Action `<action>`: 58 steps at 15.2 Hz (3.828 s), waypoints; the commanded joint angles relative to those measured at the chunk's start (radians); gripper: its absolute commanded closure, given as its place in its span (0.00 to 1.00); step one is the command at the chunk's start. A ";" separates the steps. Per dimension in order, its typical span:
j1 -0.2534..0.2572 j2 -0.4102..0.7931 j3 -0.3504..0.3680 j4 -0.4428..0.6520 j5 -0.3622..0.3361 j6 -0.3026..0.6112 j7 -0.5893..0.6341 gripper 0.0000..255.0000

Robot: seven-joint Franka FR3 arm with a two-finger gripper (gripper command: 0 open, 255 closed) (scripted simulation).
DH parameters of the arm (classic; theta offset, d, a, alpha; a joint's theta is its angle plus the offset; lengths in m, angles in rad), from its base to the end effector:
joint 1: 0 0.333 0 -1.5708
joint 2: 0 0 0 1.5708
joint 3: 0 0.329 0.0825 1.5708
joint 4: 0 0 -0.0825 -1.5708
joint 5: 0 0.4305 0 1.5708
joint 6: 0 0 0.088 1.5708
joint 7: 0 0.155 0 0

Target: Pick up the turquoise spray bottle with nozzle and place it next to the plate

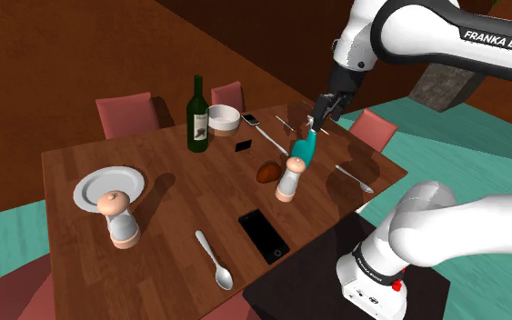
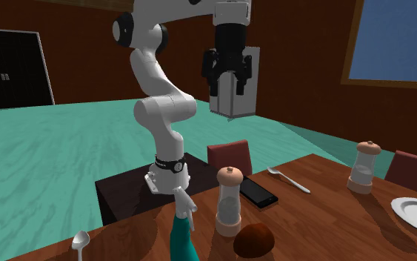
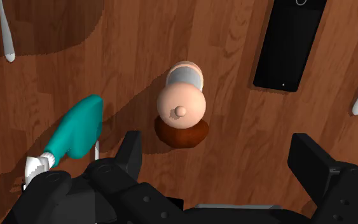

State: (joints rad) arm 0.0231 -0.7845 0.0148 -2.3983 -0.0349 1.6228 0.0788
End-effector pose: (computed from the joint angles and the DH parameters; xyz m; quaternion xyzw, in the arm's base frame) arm 0.3489 0.0086 0.5340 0.9995 -0.0217 0.0057 0.0224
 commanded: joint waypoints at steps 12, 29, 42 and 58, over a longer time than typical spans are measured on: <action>-0.074 0.228 -0.213 0.010 -0.094 0.224 -0.205 0.00; -0.107 0.572 -0.400 0.095 -0.058 0.480 -0.419 0.00; -0.107 0.581 -0.402 0.081 -0.056 0.502 -0.421 1.00; -0.107 0.532 -0.388 0.174 -0.066 0.363 -0.411 1.00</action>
State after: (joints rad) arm -0.0846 -0.2500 -0.3753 -2.2353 -0.1007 1.9988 -0.3340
